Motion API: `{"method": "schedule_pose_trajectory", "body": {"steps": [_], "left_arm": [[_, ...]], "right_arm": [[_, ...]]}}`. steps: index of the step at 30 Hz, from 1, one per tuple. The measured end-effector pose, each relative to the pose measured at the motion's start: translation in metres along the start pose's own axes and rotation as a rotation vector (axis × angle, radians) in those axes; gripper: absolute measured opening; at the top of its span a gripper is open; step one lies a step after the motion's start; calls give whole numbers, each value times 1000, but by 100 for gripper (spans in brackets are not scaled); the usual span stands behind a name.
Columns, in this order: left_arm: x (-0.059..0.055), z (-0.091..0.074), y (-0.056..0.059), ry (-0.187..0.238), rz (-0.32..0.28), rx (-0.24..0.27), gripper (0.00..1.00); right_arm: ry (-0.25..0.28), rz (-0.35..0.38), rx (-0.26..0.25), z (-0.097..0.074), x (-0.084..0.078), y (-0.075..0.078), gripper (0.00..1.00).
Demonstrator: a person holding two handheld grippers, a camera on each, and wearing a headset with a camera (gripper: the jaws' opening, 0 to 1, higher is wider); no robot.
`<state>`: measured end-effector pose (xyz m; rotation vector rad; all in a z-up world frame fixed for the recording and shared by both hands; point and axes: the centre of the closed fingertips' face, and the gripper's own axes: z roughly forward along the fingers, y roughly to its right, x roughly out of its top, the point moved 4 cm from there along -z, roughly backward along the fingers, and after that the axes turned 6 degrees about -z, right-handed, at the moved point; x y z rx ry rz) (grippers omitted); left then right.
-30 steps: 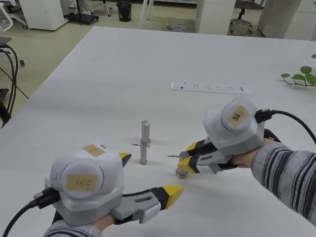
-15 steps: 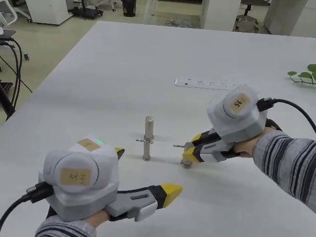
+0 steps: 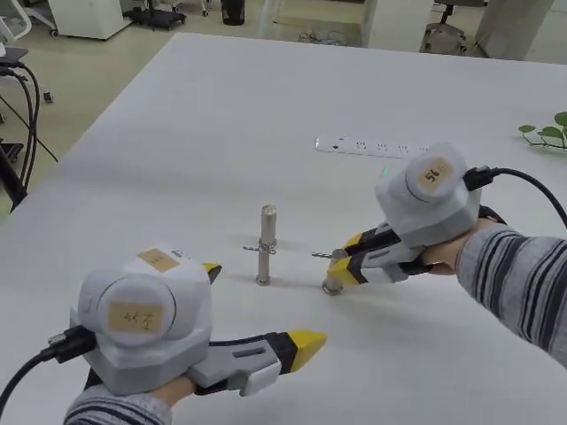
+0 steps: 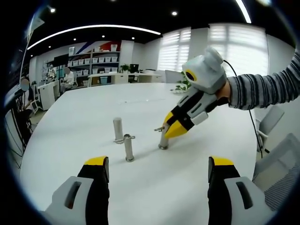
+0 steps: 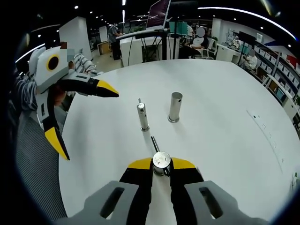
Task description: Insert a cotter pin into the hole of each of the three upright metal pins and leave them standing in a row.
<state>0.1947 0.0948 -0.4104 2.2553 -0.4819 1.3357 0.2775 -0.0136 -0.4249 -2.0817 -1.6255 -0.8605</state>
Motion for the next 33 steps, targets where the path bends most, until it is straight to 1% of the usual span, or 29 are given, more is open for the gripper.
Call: {"method": "schedule_pose_trajectory", "body": {"steps": [9,11,13,14,16,18,20,23,24,25,26,27,28,30,33], "left_arm": [[-1,2,1,-3,2,-4,86],[-2,2,0,-4,0,-2,86],[-2,2,0,-8,-1,0,86],[-2,2,-1,-6,0,1,86],[-2,2,0,-6,0,1,86],[-2,2,0,-4,1,1,86],[-3,3,0,-7,1,-1,86],[-2,4,1,3,0,-3,88],[0,4,2,19,-10,-7,88],[2,4,3,33,-20,-12,89],[3,4,3,41,-25,-14,90],[4,4,4,45,-24,-15,90],[4,4,4,46,-25,-14,90],[3,4,4,41,-26,-13,90],[3,4,3,40,-31,-12,91]], "right_arm": [[4,-19,13,1,-1,2,9],[4,-15,11,1,0,2,9],[7,-27,4,1,0,1,9],[32,-25,2,-1,3,0,10],[67,-7,4,-4,9,0,14],[73,-2,-4,-6,11,2,18],[90,-7,-23,-9,16,5,19],[151,31,-36,-11,28,10,23],[171,47,-39,-11,32,11,24],[199,79,-37,-11,37,12,25],[217,102,-37,-10,38,14,26],[251,122,-40,-9,43,17,27],[265,132,-47,-9,46,18,29],[272,141,-61,-5,50,22,32],[282,159,-70,2,55,25,33]]}}
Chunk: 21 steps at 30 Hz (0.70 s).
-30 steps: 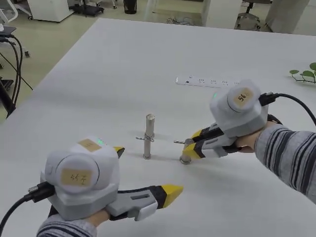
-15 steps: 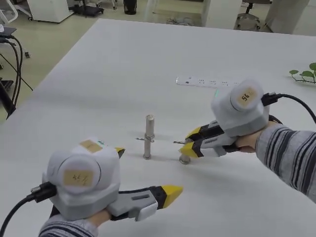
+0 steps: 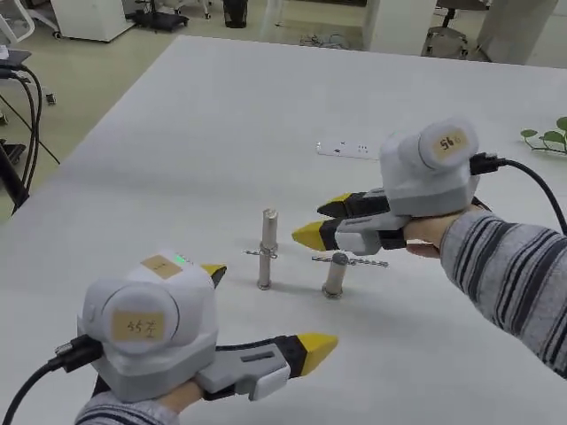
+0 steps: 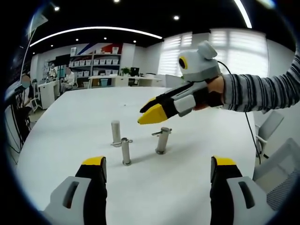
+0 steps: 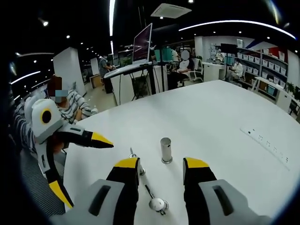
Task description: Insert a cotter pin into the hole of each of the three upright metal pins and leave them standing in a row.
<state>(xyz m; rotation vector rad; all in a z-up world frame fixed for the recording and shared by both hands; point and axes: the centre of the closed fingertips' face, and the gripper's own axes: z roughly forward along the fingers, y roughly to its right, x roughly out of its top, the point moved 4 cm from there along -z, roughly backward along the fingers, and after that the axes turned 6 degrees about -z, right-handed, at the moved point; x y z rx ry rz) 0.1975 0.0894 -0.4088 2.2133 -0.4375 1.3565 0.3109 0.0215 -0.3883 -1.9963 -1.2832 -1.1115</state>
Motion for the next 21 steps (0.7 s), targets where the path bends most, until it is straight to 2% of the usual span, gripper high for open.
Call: {"method": "schedule_pose_trajectory", "body": {"steps": [8,17,21], "left_arm": [[-1,1,0,-10,15,4,98],[-2,1,1,-18,11,2,99],[-2,0,-1,-22,12,9,99]], "right_arm": [[3,85,-4,32,2,0,33],[-5,103,-26,61,0,9,29],[-32,86,-21,74,-3,11,27]]}}
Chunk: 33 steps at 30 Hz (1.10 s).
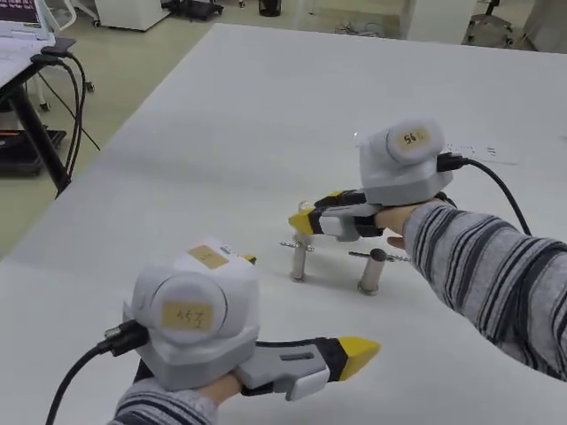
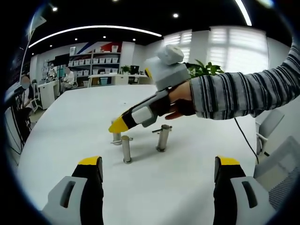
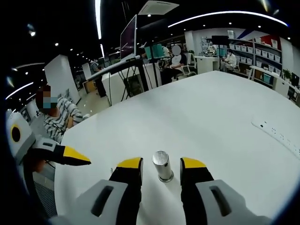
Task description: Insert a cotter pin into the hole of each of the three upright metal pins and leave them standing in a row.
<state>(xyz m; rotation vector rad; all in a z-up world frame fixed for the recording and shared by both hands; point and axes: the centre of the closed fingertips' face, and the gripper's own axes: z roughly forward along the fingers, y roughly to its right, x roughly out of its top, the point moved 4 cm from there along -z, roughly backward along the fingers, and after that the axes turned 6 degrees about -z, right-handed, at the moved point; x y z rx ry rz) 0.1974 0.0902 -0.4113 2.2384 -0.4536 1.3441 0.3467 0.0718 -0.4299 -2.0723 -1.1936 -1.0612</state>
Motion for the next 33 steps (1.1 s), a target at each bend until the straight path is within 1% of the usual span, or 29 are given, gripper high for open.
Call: {"method": "schedule_pose_trajectory", "body": {"steps": [6,8,12,13,16,17,21,24,27,30,33], "left_arm": [[0,0,-2,1,-10,6,99],[0,0,-3,-4,-11,5,98],[-1,0,-2,-5,-10,6,98],[-1,0,-2,-7,-11,4,98],[-1,1,-1,-7,-3,2,98],[-1,0,-1,-8,0,6,98],[-1,0,-2,-13,29,16,98],[-1,-1,-2,-14,31,17,98],[-1,-1,-2,-12,32,16,98],[-1,-1,-2,-15,30,18,98],[-2,-1,-2,-15,26,17,98]], "right_arm": [[-11,-11,3,8,-1,-4,21],[-6,3,10,11,0,-3,19],[-17,-6,-8,12,-1,-2,14],[-16,-6,-13,12,-1,-1,12],[-14,-9,-18,11,-1,-2,11],[-16,-34,-20,11,-1,-3,11],[-23,-80,-34,9,0,-6,9],[-30,-89,-31,9,1,-1,9],[-38,-100,-41,6,0,0,9],[-23,-99,-52,-1,3,5,9],[-26,-115,-59,-10,5,6,9]]}}
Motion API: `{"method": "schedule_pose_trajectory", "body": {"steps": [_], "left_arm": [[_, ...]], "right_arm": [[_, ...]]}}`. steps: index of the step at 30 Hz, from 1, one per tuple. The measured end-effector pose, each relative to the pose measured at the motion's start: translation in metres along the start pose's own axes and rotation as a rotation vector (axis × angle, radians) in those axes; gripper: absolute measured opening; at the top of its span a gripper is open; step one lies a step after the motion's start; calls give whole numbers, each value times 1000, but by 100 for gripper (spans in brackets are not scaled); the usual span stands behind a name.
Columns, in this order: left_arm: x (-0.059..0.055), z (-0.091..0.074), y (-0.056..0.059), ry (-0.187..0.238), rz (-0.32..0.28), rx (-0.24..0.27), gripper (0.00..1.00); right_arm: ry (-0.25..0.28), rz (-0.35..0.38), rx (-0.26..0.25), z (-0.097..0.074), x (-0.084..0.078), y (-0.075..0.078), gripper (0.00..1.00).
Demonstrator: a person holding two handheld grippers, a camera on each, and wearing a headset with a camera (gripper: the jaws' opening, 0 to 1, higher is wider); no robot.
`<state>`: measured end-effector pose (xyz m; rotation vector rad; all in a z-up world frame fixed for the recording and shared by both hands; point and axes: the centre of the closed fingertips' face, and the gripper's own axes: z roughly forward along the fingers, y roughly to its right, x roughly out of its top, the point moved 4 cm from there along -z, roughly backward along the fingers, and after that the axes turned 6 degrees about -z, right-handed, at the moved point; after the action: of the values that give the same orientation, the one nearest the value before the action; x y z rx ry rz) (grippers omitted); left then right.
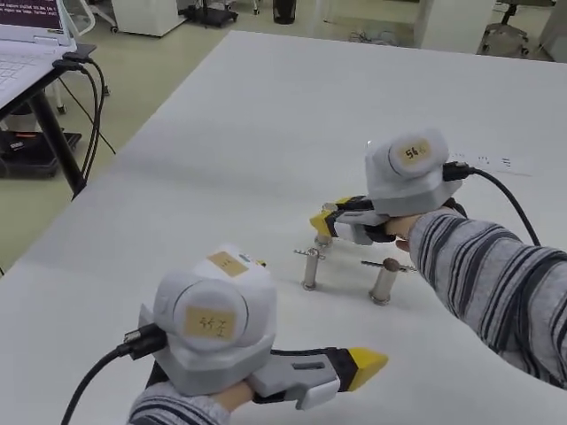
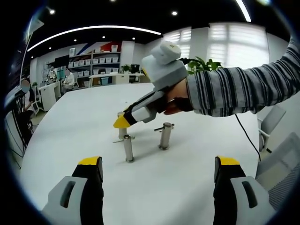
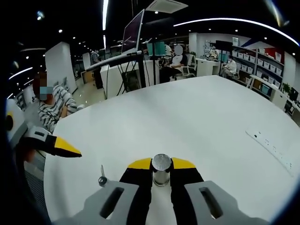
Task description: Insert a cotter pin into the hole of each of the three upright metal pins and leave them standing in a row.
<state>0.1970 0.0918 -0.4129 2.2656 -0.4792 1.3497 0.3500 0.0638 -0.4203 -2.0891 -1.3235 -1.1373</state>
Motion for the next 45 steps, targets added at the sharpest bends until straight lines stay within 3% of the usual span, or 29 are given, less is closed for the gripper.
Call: {"method": "schedule_pose_trajectory", "body": {"steps": [7,17,22,24,36,45], "left_arm": [[-1,2,3,-2,3,-9,99],[-3,3,6,-9,8,-18,99],[1,2,7,22,-16,-27,99],[0,2,7,14,-14,-27,99],[-1,4,11,2,11,-40,99],[1,3,13,4,25,-42,98]], "right_arm": [[-16,-25,-6,-21,-9,7,9],[-71,-37,-7,-57,-36,20,9],[-92,-33,-17,-76,-49,23,9],[-98,-33,-24,-82,-55,27,9],[-125,2,-55,-120,-84,18,9],[-132,13,-54,-137,-98,5,9]]}}
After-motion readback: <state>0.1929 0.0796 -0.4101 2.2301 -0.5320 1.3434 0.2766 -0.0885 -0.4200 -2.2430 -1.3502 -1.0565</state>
